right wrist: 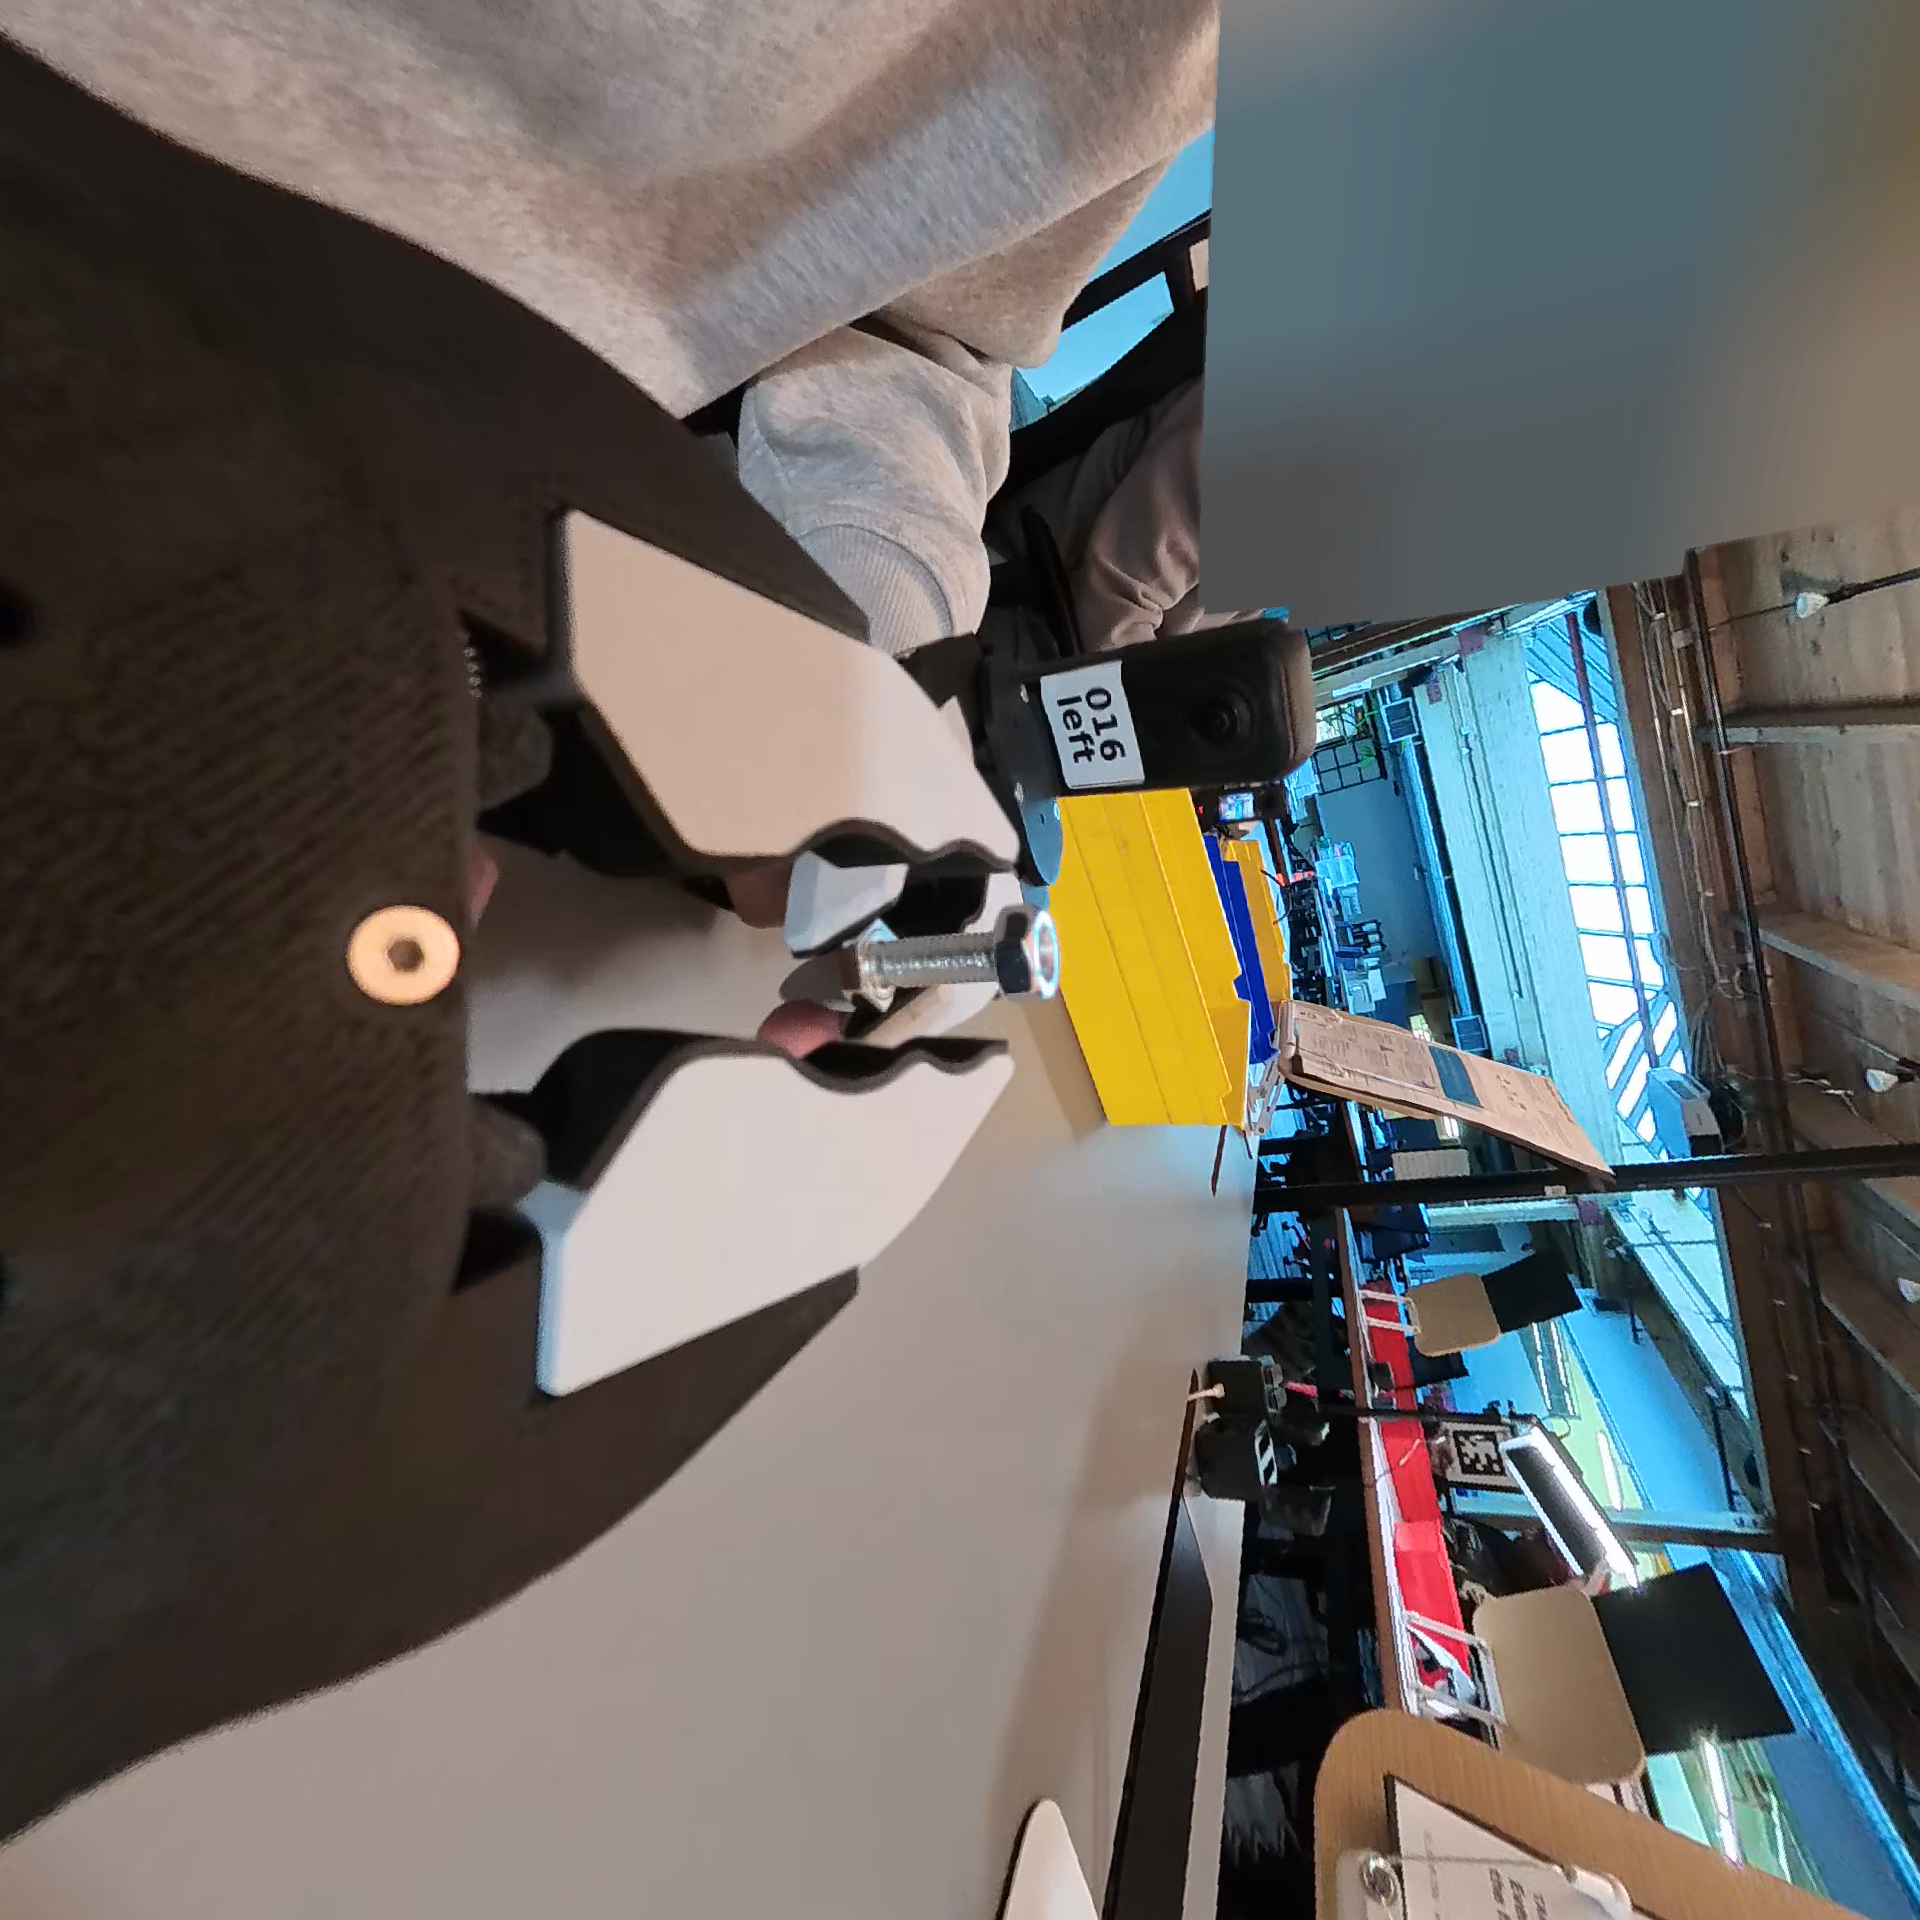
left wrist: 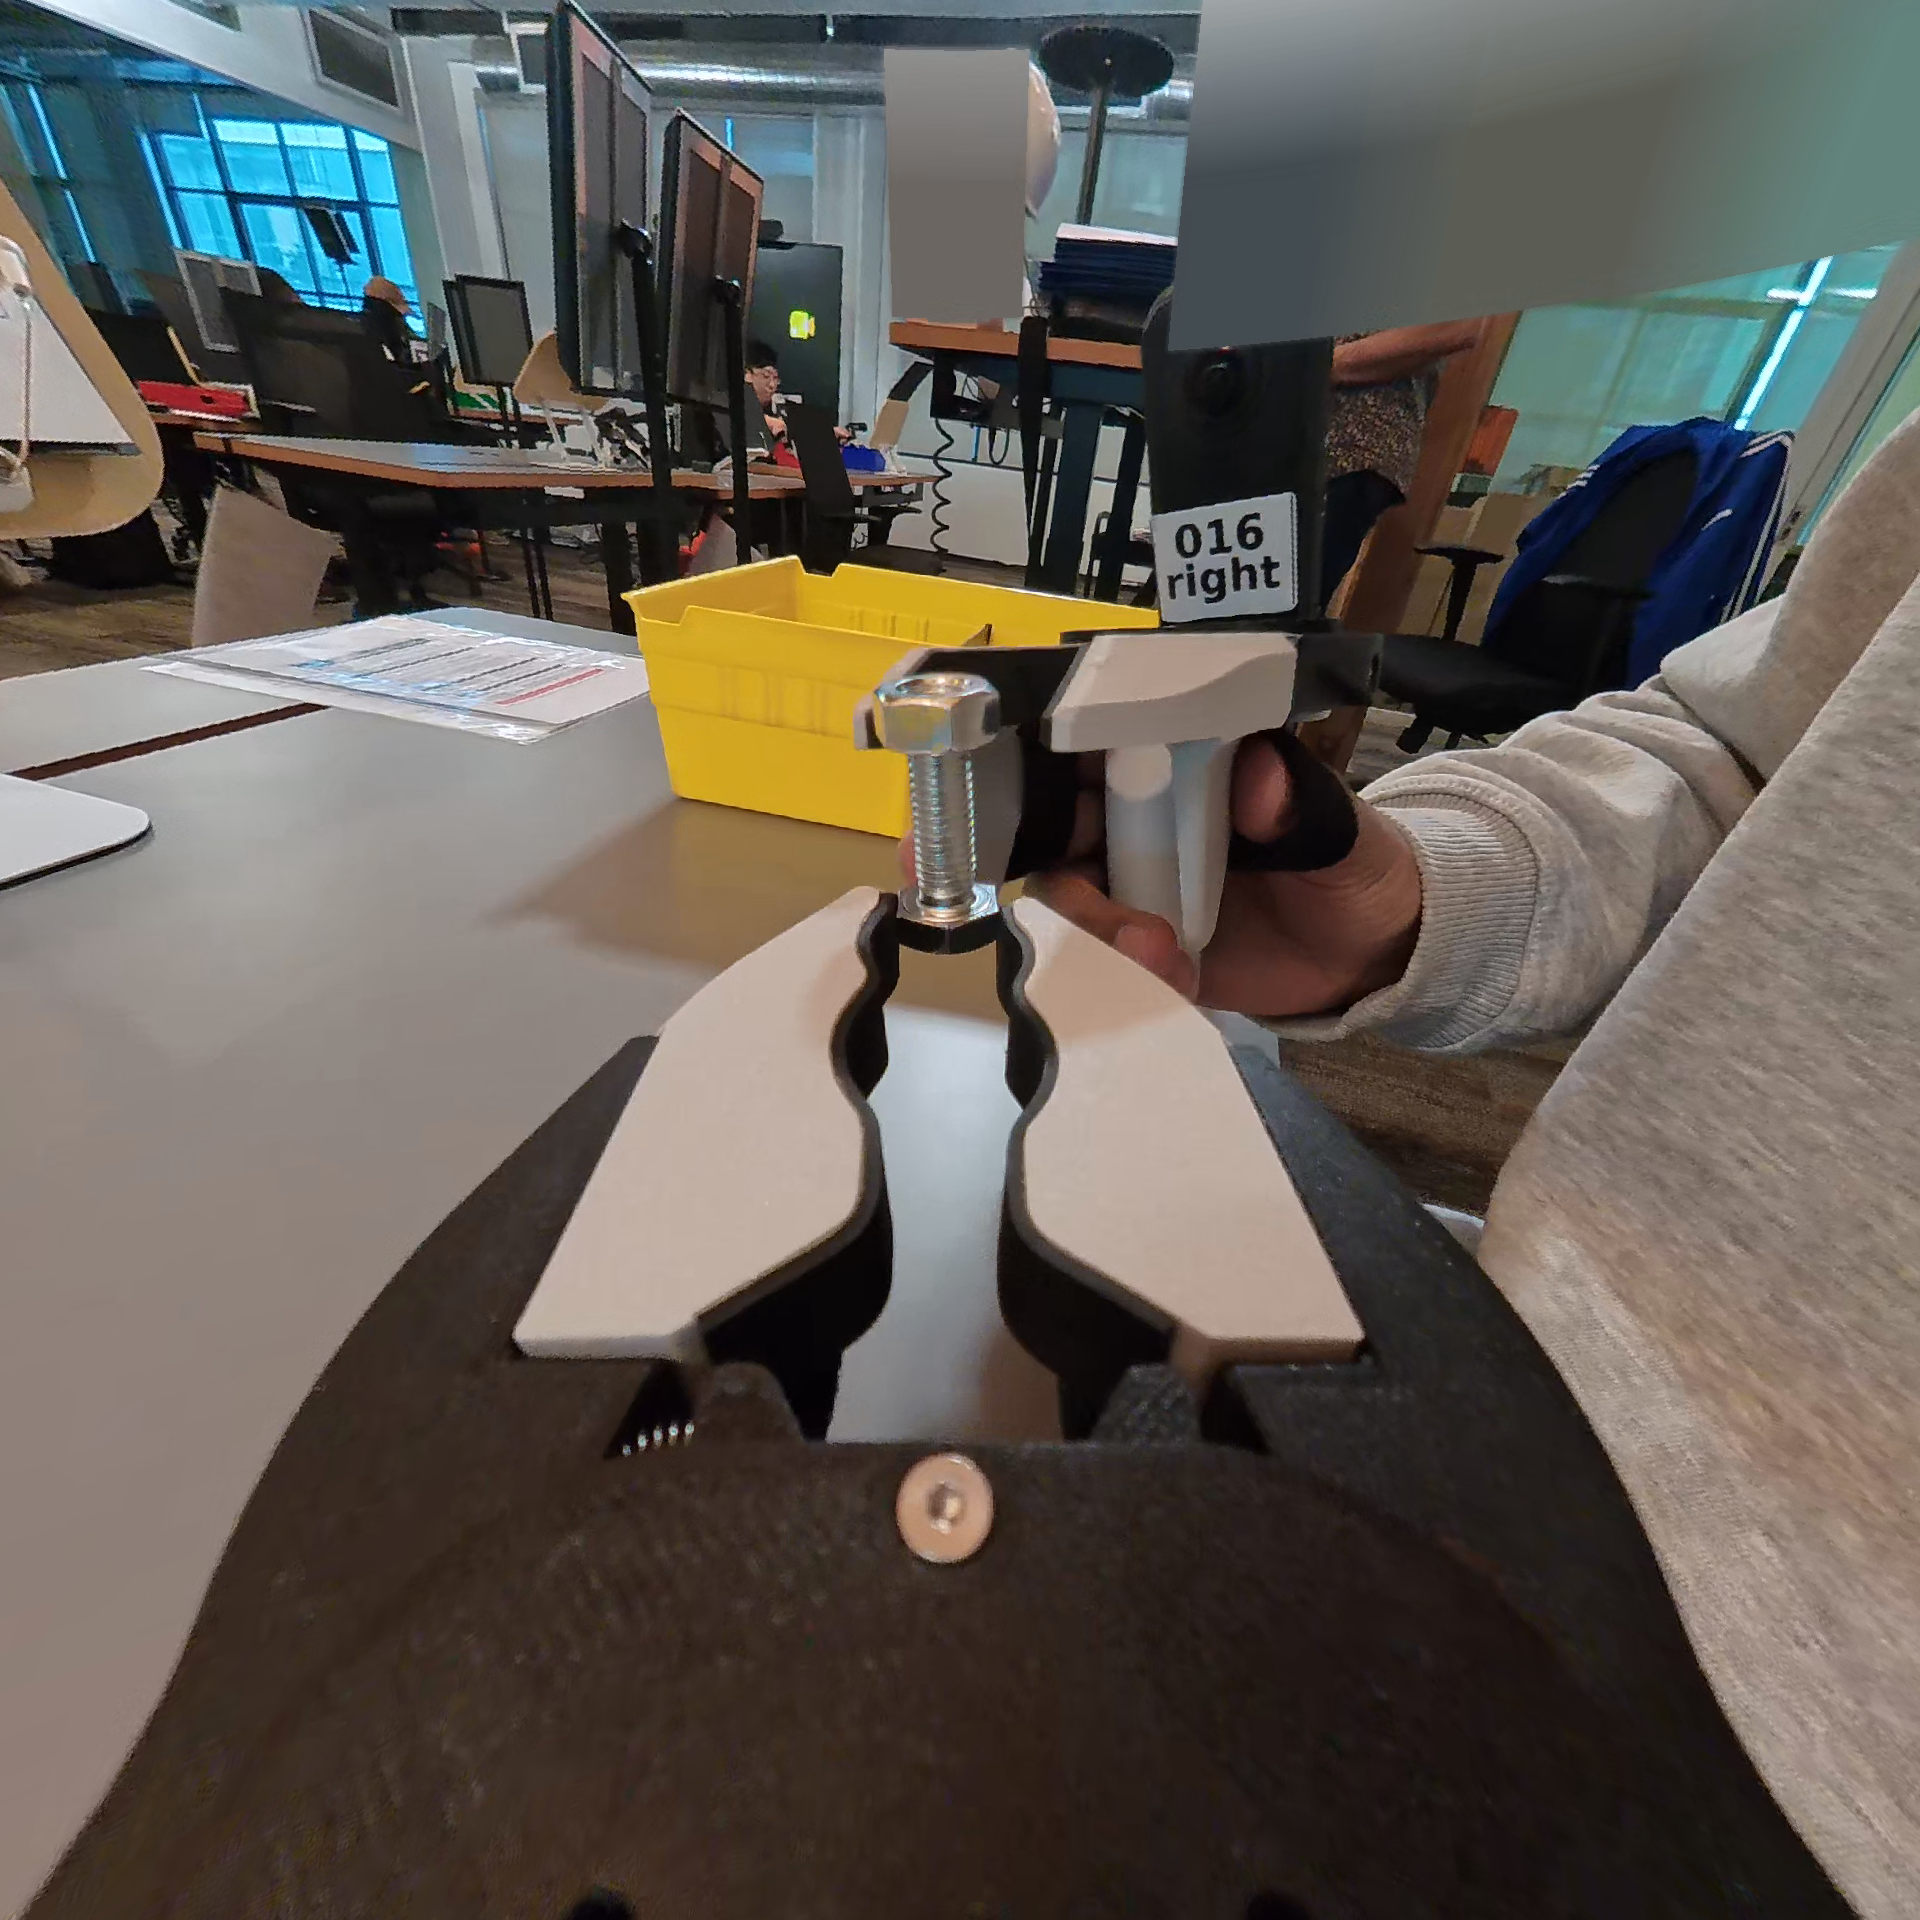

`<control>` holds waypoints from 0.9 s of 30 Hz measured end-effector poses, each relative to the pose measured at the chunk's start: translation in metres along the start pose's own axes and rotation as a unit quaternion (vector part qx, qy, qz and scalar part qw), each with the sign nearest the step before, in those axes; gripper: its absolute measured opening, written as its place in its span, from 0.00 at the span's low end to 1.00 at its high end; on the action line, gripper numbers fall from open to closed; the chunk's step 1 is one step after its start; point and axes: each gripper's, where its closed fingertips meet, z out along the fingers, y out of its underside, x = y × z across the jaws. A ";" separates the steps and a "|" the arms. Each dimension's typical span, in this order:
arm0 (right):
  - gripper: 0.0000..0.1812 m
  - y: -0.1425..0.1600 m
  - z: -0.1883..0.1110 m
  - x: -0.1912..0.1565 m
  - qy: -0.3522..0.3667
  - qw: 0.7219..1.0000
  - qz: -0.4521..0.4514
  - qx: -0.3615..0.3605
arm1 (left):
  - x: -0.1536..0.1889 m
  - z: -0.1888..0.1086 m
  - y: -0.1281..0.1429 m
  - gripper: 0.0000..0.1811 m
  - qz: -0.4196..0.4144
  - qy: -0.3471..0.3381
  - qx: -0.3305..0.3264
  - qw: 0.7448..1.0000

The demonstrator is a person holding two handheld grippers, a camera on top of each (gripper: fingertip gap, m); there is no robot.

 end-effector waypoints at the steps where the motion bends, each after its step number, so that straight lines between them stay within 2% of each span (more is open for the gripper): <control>1: 0.17 0.000 0.000 0.000 0.002 1.000 -0.004 0.000 | 0.000 0.000 0.000 0.10 0.002 0.000 -0.001 1.000; 13: 0.10 0.001 0.001 -0.005 0.003 0.999 -0.035 -0.014 | 0.007 0.002 0.003 0.10 0.009 0.015 -0.013 1.000; 27: 0.10 -0.001 0.000 -0.017 -0.060 0.998 -0.016 0.004 | 0.025 0.002 0.001 0.10 -0.039 0.082 -0.005 0.996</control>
